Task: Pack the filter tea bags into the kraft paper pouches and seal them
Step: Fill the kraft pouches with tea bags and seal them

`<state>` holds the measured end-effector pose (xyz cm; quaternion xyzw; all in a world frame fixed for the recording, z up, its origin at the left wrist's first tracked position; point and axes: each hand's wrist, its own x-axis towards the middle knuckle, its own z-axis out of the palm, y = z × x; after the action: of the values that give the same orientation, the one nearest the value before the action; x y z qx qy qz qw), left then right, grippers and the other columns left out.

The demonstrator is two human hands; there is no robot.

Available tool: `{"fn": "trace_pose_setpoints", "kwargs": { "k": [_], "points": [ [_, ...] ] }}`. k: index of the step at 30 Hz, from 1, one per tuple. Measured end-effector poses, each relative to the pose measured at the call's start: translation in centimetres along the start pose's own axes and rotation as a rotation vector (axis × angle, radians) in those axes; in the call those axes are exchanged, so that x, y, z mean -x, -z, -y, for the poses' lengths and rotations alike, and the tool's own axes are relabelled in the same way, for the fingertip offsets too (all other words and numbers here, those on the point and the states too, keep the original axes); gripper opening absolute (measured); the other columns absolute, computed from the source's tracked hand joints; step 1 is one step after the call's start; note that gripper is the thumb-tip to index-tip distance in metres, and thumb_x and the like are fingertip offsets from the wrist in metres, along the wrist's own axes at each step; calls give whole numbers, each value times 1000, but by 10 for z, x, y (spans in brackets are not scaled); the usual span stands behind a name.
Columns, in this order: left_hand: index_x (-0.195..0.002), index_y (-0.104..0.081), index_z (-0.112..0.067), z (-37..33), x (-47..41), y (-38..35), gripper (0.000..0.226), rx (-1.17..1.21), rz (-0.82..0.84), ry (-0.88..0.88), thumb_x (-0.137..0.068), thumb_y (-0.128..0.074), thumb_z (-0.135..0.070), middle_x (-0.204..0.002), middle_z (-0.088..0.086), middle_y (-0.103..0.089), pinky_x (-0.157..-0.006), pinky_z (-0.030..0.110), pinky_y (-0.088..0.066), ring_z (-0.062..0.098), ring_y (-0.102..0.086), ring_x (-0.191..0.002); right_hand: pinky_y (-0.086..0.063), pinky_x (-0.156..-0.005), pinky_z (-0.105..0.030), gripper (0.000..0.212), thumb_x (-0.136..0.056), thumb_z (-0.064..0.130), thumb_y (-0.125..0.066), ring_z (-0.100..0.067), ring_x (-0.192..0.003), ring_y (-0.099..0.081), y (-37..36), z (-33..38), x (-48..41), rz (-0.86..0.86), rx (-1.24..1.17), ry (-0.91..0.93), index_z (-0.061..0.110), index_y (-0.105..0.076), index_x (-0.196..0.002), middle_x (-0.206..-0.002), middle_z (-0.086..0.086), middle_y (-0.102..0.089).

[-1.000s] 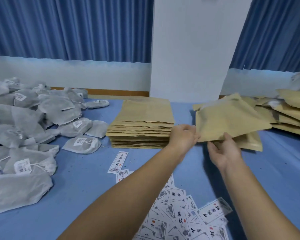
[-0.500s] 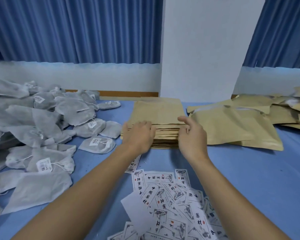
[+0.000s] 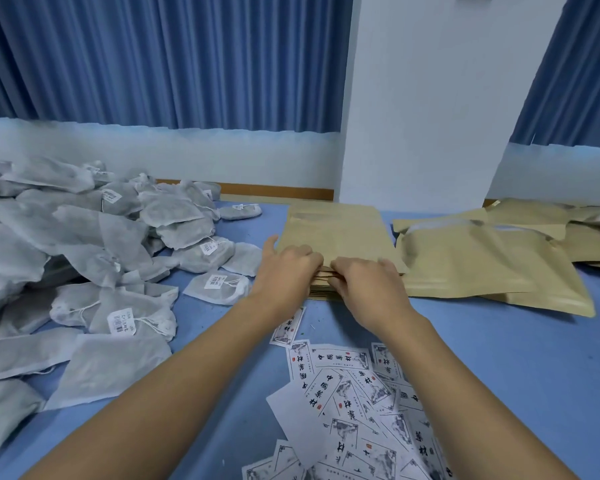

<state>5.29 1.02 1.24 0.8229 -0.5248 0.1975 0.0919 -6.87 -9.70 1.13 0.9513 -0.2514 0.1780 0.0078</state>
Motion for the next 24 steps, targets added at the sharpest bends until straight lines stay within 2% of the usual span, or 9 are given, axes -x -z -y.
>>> {"fn": "trace_pose_setpoints", "kwargs": {
  "k": [3, 7, 10, 12, 14, 16, 18, 20, 24],
  "points": [
    [-106, -65, -26, 1, 5, 2, 23, 16, -72, -31, -96, -49, -12, -100, -6, -61, -115, 43, -14, 16, -58, -100, -27, -64, -34, 15, -97, 17, -48, -26, -80, -56, 6, -1, 4, -38, 28, 12, 26, -59, -92, -81, 4, -60],
    [-95, -70, -16, -2, 20, 0, 11, 166, -375, -71, -95, -61, -11, -97, -2, -67, -104, 46, -35, 24, -62, -94, -26, -62, -34, 21, -89, 6, -49, -25, -71, -49, 12, 0, 5, -68, 47, -28, 23, -60, -85, -75, 3, -59],
    [-89, -67, -13, -21, 45, -5, 4, 496, -690, -4, -92, -70, -14, -91, -1, -62, -80, 31, -44, 21, -56, -85, -38, -62, -33, 21, -96, 14, -50, -22, -79, -59, 15, 0, 12, -149, 55, -1, 27, -67, -96, -91, 5, -68],
    [-86, -63, -22, -38, 63, -9, 12, 941, -620, 230, -91, -70, -30, -82, -8, -62, -74, 21, -45, 10, -58, -78, -47, -63, -33, 20, -101, 23, -52, -21, -83, -65, 18, 2, 19, -248, -8, 33, 29, -71, -99, -95, 6, -72],
    [-94, -66, -25, -50, 76, -9, 31, 1450, -357, 503, -79, -74, -51, -82, -4, -70, -71, 25, -53, 10, -65, -76, -52, -62, -34, 17, -100, 31, -58, -21, -82, -68, 25, 5, 27, -323, -162, 91, 30, -75, -98, -93, 9, -74],
    [-114, -65, -18, -49, 81, -14, 61, 1765, -112, 592, -70, -77, -58, -96, 4, -76, -75, 30, -58, 15, -72, -95, -53, -64, -34, 14, -97, 36, -61, -12, -82, -68, 32, 8, 34, -279, -289, 165, 35, -75, -99, -93, 16, -73],
    [-119, -65, -12, -46, 83, -15, 62, 1961, -32, 517, -78, -76, -57, -108, 6, -75, -90, 37, -57, 17, -70, -109, -55, -72, -34, 14, -96, 37, -63, -1, -89, -66, 38, 8, 40, -129, -403, 244, 42, -72, -104, -99, 26, -71],
    [-110, -73, -9, -41, 83, -12, 48, 2060, -50, 446, -88, -70, -53, -98, 8, -73, -102, 42, -52, 15, -70, -103, -55, -80, -34, 17, -93, 36, -67, 3, -97, -65, 40, 8, 43, -7, -496, 306, 44, -71, -107, -105, 31, -69],
    [-111, -74, -6, -40, 88, -7, 47, 2092, -46, 463, -90, -71, -48, -100, 15, -74, -105, 40, -50, 28, -67, -116, -50, -94, -28, 27, -81, 34, -81, 6, -106, -63, 38, 7, 41, 74, -637, 277, 31, -78, -108, -111, 22, -71]
  ]
}}
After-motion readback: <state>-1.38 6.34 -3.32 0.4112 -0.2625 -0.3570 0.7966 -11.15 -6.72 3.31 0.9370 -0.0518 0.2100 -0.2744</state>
